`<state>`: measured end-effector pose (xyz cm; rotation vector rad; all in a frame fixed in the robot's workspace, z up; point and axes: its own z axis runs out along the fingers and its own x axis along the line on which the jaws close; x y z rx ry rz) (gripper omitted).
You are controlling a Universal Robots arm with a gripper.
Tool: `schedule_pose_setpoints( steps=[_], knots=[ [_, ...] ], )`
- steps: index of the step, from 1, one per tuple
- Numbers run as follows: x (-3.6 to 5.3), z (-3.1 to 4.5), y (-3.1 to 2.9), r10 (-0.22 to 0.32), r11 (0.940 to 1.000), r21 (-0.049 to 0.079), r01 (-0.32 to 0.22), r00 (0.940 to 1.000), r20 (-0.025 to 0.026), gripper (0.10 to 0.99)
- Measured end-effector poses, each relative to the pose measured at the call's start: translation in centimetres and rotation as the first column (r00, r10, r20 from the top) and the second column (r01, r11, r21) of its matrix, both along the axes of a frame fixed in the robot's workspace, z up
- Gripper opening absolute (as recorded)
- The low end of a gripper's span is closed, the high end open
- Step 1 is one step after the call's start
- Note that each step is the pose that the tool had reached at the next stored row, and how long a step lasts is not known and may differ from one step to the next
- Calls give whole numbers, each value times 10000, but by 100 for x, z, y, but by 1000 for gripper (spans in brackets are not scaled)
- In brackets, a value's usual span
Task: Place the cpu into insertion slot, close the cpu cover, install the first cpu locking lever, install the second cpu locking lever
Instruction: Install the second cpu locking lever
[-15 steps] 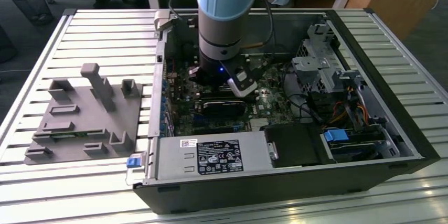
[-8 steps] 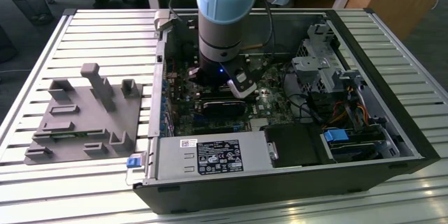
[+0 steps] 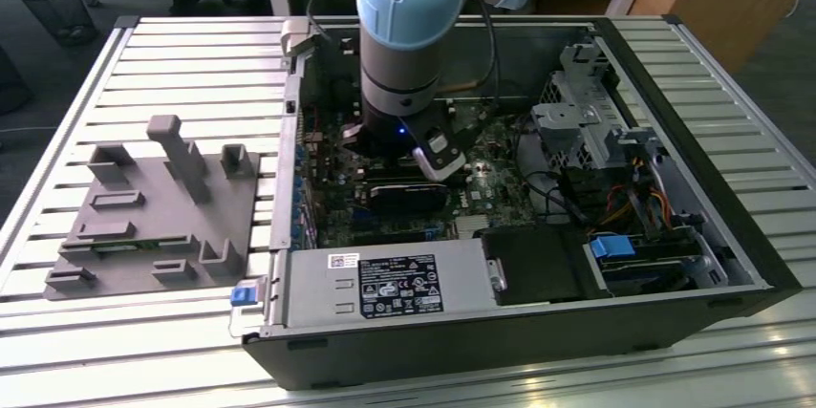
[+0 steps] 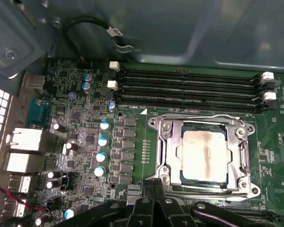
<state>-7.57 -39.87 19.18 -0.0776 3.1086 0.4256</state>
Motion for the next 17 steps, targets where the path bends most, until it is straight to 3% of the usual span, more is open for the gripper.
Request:
schedule_pose_setpoints(
  steps=[10,17],
  knots=[
    [-23,-26,2,0,9999,154,0,10000,2,106],
    [-24,61,2,0,9997,224,0,10000,4,106]
  ],
)
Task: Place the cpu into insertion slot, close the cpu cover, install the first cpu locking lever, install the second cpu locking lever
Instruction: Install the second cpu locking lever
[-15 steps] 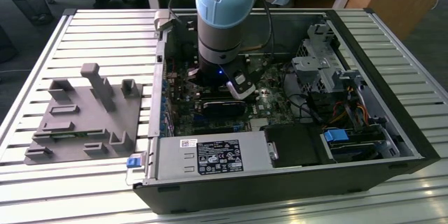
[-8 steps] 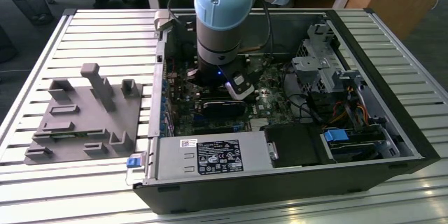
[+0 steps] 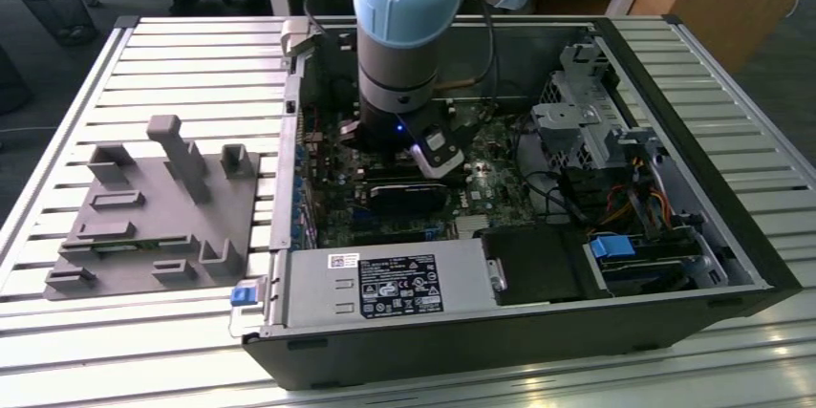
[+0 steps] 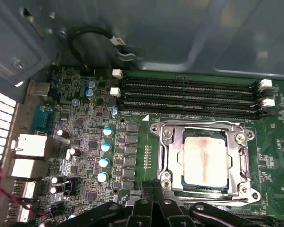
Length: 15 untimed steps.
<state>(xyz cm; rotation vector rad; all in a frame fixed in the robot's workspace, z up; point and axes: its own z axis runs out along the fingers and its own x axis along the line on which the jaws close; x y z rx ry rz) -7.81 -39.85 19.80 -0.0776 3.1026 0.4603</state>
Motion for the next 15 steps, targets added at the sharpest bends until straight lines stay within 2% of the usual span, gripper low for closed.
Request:
schedule_pose_setpoints(
  steps=[10,15],
  knots=[
    [0,148,2,0,10000,1,0,10000,-1,106],
    [0,194,3,0,10000,11,0,10000,0,106]
  ],
)
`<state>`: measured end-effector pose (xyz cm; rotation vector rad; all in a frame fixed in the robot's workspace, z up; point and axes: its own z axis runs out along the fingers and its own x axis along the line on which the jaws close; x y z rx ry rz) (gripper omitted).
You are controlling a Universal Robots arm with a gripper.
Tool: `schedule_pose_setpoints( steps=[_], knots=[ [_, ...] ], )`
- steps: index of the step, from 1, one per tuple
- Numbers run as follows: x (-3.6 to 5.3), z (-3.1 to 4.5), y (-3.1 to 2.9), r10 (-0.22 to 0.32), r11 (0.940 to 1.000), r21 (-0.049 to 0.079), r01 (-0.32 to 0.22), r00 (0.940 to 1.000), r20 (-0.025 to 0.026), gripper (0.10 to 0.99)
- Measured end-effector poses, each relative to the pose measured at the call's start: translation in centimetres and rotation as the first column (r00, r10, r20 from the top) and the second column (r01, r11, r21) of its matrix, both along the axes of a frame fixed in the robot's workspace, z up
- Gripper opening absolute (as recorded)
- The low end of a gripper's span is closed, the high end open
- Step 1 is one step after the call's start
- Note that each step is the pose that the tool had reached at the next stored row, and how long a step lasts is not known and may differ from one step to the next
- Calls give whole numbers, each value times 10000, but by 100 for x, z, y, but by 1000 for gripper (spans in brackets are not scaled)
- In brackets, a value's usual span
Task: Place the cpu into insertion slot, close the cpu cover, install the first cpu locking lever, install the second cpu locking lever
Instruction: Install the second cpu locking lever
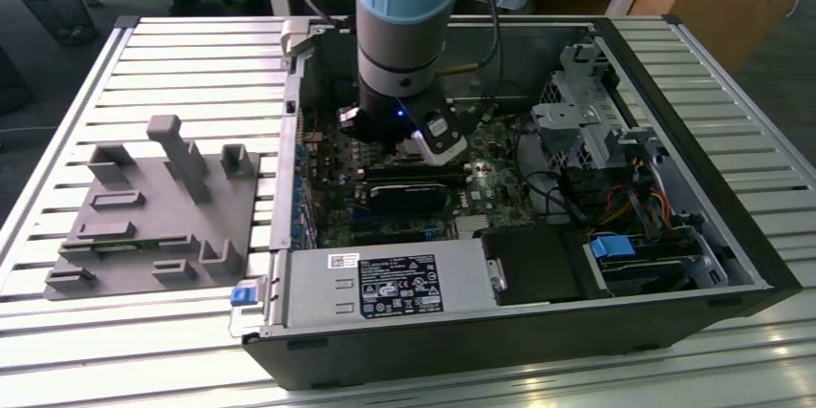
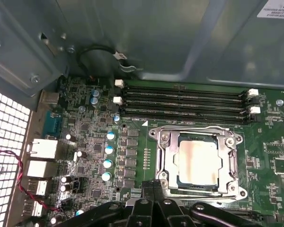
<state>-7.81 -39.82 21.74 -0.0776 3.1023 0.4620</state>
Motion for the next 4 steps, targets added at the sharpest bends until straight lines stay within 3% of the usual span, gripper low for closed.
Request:
schedule_pose_setpoints(
  steps=[4],
  knots=[
    [0,5,0,0,10000,2,0,10000,1,106]
  ],
)
